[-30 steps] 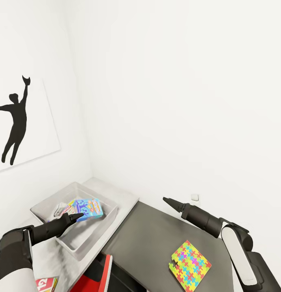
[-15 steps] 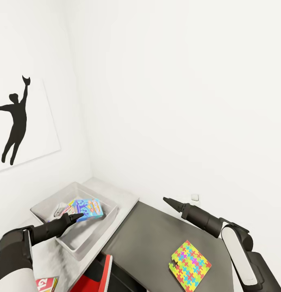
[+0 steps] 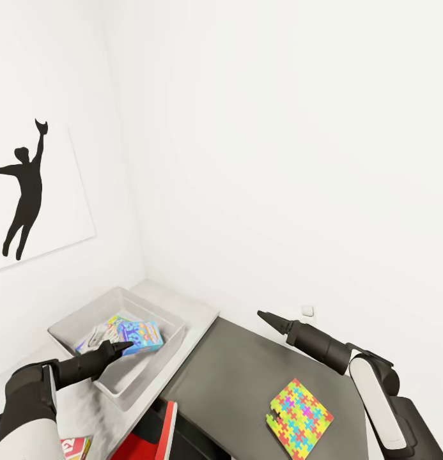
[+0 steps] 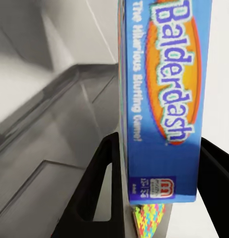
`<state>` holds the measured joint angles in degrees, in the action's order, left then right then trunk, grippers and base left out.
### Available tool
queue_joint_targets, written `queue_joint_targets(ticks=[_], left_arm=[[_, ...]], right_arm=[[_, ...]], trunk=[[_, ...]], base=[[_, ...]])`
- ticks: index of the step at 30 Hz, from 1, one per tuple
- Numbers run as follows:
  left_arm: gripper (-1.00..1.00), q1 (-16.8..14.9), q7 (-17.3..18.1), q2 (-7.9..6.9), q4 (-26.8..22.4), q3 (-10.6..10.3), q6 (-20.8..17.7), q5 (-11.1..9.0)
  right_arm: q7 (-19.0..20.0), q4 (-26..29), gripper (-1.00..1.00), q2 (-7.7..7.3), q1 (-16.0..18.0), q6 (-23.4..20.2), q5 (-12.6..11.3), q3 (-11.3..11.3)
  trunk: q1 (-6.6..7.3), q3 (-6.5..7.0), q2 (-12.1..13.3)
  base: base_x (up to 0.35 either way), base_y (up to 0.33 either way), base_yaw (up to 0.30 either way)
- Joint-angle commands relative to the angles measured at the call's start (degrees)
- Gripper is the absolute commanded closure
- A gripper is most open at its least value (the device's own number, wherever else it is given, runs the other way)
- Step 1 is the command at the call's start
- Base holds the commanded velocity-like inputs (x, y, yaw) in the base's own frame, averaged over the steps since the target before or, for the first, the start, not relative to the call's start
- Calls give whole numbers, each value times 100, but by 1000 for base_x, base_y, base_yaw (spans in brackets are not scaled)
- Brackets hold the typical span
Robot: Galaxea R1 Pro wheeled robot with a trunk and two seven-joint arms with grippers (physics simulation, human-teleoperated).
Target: Put all the toys in the child's room - the three board games (two on the bed and one on the table), the two jigsaw puzzles on the table, and the tennis ball on the table - inside the toy box on the table in the child's room.
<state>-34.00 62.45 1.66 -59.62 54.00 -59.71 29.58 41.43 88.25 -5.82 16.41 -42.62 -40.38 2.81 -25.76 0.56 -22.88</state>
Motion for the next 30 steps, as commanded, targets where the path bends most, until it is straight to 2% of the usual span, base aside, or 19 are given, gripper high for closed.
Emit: queue_joint_targets(ticks=[1, 11, 20, 21, 30], left_arm=[[100, -11, 43, 4, -1, 24, -29, 155], [100, -120, 14, 9, 6, 141, -29, 161], [100, -125, 8, 4, 6, 154, -29, 159], [-100, -125, 9, 5, 5, 154, -29, 158], [-100, -125, 8, -4, 4, 263, -29, 153]], right_arm=[[6, -1, -100, -6, 2, -35, -21, 6], [6, -1, -100, -21, 2, -35, -22, 9], [6, -1, -100, -24, 2, -35, -22, 9], [6, -1, -100, -24, 2, -35, -22, 9], [6, -1, -100, -31, 2, -35, -22, 9]], trunk=[[-3, -3, -4], [-3, -3, -4], [-3, -3, -4], [-3, -3, -4], [-3, -3, -4]], base=[[0, 0, 0], [0, 0, 0], [0, 0, 0], [0, 0, 0], [0, 0, 0]])
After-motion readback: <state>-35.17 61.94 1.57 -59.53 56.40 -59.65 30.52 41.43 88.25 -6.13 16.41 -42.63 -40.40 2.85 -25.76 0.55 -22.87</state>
